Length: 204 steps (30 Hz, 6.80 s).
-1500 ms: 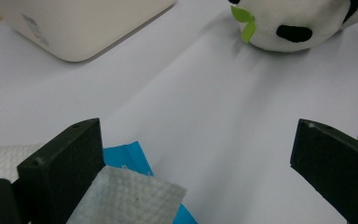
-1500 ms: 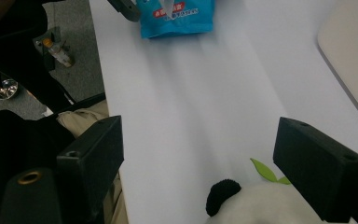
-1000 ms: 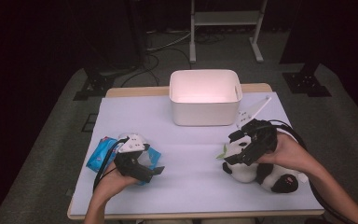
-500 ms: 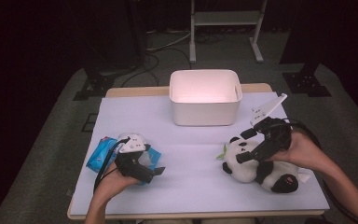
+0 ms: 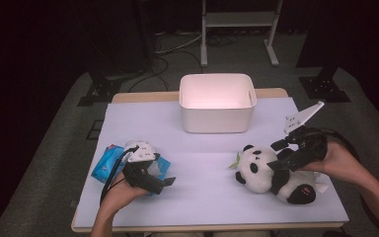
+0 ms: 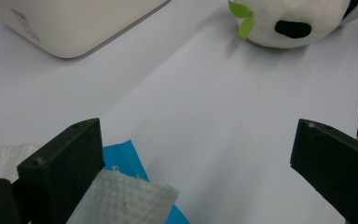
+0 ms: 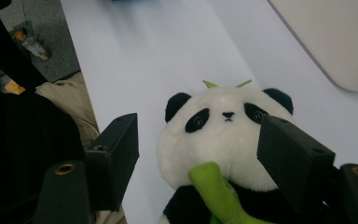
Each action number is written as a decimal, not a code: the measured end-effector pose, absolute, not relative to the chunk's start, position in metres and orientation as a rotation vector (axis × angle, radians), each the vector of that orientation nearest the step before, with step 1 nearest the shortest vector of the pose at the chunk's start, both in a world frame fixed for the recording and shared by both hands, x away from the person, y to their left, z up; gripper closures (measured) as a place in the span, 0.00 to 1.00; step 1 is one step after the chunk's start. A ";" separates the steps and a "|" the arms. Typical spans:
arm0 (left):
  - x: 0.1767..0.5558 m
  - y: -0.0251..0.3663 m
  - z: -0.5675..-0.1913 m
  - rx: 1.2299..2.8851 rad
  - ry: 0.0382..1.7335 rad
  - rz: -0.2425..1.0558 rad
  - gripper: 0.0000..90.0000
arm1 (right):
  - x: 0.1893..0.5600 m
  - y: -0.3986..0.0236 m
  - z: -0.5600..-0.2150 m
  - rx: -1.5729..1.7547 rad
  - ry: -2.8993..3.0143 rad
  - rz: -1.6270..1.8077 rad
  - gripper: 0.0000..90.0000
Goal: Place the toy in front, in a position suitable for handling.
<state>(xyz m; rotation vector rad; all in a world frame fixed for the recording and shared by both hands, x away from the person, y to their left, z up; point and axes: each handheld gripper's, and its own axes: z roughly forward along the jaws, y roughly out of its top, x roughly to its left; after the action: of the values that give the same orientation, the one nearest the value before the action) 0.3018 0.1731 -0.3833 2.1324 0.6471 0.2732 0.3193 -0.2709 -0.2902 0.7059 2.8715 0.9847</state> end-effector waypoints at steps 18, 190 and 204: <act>0.302 0.173 -0.385 2.136 0.651 0.271 0.02 | 0.319 -0.289 -0.312 0.733 2.902 0.913 0.47; 0.301 0.186 -0.379 2.112 0.679 0.276 0.02 | 0.366 -0.177 -0.326 0.214 3.090 1.067 0.61; 0.302 0.190 -0.378 2.126 0.652 0.280 0.05 | 0.359 -0.199 -0.325 0.254 3.053 1.131 0.56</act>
<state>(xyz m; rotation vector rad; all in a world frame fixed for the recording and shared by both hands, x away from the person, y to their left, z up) 0.3024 0.1897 -0.3783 2.1258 0.6522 0.2799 0.3590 -0.1989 -0.3254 0.2542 3.0531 1.1310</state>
